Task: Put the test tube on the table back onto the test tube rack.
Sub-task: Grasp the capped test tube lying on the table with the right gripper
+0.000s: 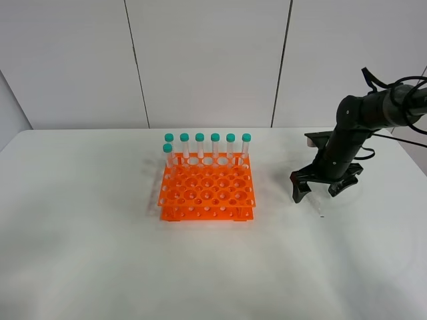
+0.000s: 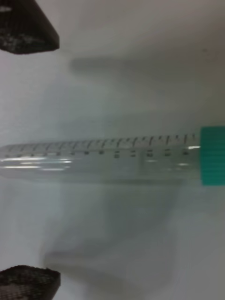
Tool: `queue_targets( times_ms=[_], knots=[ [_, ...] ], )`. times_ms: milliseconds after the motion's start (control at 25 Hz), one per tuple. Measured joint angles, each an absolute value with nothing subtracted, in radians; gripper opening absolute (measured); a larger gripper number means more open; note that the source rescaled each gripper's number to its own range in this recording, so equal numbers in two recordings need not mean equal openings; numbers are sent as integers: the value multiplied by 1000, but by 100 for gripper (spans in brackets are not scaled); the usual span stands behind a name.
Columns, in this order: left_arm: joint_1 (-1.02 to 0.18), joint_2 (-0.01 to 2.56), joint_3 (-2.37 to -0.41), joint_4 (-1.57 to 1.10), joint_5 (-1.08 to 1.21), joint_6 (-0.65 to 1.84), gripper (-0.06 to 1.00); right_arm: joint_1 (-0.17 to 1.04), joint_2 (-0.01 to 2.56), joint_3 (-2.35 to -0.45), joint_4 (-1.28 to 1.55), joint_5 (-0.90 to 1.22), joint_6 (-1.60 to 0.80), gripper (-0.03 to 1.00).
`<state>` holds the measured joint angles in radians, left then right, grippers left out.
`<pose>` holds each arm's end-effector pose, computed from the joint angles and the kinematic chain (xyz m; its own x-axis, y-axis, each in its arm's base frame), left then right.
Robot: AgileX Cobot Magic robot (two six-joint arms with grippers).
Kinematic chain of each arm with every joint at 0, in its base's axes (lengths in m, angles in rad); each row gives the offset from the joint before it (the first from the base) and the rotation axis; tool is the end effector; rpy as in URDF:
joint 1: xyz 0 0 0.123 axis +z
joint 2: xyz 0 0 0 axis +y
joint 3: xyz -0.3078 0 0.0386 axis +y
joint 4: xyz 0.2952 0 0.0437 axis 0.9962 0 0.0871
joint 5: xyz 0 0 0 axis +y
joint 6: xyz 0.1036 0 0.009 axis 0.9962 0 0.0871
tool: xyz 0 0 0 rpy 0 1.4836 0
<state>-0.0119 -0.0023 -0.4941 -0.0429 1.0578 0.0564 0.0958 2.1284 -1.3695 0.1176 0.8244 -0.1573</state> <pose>0.0233 -0.0042 0.2924 -0.4544 0.0407 -0.8899 0.0612 0.9980 0.0144 0.4450 0.0518 0.0890 -0.9815 -0.1716 -0.0845 -0.1783 0.9808 0.0796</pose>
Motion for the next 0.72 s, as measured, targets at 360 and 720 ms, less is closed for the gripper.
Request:
queue_targets(
  times_ms=[360,720],
  knots=[
    [-12,-2,-494,-43,1058,56,100,96,2143,-1370,111,803,-157,100],
    [-12,-2,-494,-43,1058,56,100,96,2158,-1370,87,804,-157,100]
  ],
)
